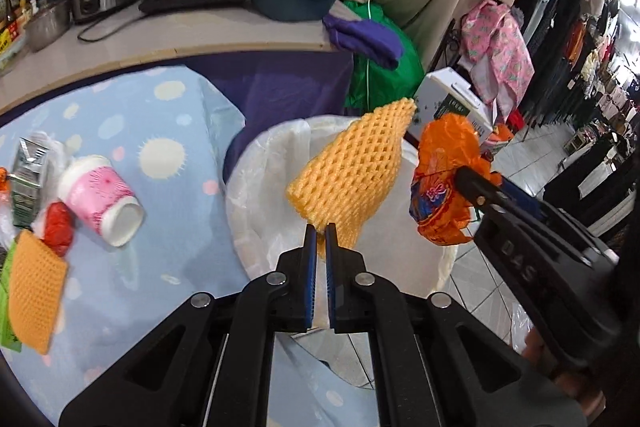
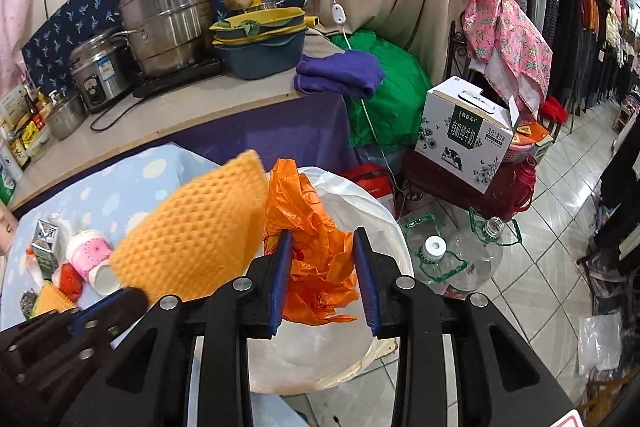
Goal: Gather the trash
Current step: 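Carry both items over the lined bin and open both grippers to drop them, then grasp the pink paper cup with the right gripper while the left gripper grasps another orange mesh sleeve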
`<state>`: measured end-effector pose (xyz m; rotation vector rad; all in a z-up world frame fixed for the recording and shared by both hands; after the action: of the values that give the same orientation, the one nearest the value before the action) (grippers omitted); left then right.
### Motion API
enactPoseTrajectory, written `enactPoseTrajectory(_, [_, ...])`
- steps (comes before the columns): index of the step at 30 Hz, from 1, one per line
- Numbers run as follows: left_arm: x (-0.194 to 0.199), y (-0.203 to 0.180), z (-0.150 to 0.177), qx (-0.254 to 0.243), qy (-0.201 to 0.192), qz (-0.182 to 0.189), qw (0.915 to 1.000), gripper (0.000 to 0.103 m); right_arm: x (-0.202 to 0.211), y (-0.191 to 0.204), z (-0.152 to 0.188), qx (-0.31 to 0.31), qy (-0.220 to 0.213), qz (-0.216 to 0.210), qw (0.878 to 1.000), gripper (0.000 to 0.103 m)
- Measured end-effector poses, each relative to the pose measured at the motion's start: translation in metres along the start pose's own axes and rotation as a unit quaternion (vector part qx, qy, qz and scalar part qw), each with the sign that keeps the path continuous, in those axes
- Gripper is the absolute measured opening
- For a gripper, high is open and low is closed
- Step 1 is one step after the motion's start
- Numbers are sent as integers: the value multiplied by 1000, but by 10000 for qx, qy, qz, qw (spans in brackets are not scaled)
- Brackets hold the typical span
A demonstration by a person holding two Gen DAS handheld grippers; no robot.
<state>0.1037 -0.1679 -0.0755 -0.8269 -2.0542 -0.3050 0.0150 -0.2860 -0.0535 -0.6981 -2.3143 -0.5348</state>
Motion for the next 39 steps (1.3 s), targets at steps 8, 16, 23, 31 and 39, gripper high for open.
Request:
enactPoseTrajectory(8, [-18,-6,-2,131,35,-274,9995,36,1,-2,-12,56,-203,-35,9998,59])
enactPoseTrajectory(16, [29,34,-11,532,-607,-912,9926,65,32,15,-31,91,-544,-522,9971,66])
enactPoseTrajectory(23, [62,88,3,1041,-740,-1552,9796,75,49,54,-32,274,-667,-1157,9907,71])
enactPoseTrajectory(31, [87,159,38,1534,-685,-2169,9616,87,41,114,-14,606,-475,-1648,9833,78])
enactPoseTrajectory(39, [94,236,78,2323,-454,-2502,9388,90,2,182,19,1134,87,-2068,9717,79])
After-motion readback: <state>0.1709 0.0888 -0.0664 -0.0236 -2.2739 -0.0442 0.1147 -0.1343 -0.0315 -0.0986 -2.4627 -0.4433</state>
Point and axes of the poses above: each gripper's, at about its wrist camera, not at the fingertips, and x roughly against the way its jaws point, y to its left, z to its underside, the point moved 4 cm from there along -x, roughly the way its jaws point, and after that the axes turned 11 degrees about -z, right-handed, at the moved point
